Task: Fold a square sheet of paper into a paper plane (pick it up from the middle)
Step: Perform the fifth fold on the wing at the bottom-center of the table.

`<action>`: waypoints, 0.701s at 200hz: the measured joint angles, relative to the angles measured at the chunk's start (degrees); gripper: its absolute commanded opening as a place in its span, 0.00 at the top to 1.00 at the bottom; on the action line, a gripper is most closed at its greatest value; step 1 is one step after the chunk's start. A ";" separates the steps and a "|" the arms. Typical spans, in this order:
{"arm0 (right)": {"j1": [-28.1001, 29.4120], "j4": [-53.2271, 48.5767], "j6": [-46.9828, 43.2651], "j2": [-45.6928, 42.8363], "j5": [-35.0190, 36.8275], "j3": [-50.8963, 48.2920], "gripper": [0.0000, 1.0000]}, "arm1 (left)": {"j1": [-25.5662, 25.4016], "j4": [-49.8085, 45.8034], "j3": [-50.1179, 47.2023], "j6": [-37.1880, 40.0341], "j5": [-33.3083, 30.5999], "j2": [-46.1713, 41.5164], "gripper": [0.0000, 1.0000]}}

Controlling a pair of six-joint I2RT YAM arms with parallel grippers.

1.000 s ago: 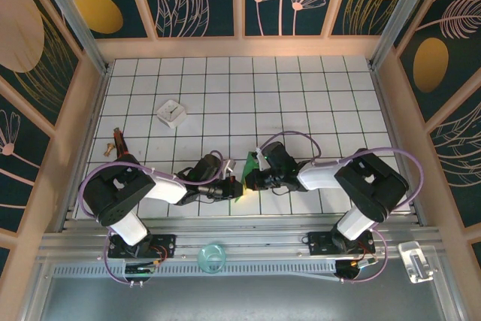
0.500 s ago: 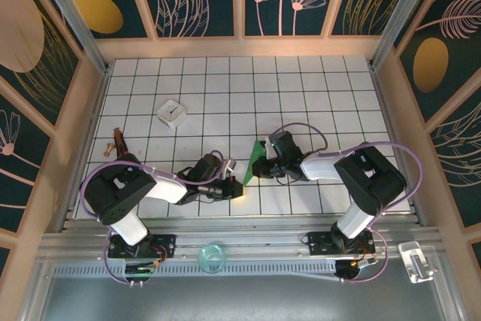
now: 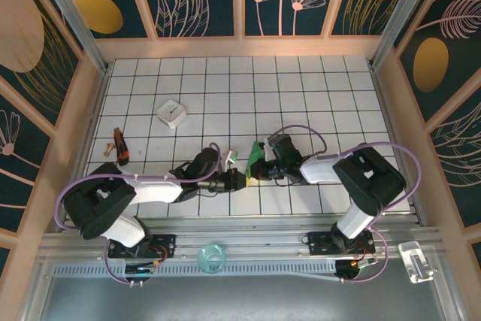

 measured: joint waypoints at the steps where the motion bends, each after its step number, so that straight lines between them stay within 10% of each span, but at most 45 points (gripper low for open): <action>1: 0.02 0.04 0.00 0.00 0.00 -0.02 1.00 | 0.04 -0.02 0.07 0.00 -0.02 0.09 0.97; 140: 0.74 1.73 1.25 -0.17 0.48 -0.87 1.00 | 1.38 -8.13 7.15 6.36 -2.32 11.10 1.00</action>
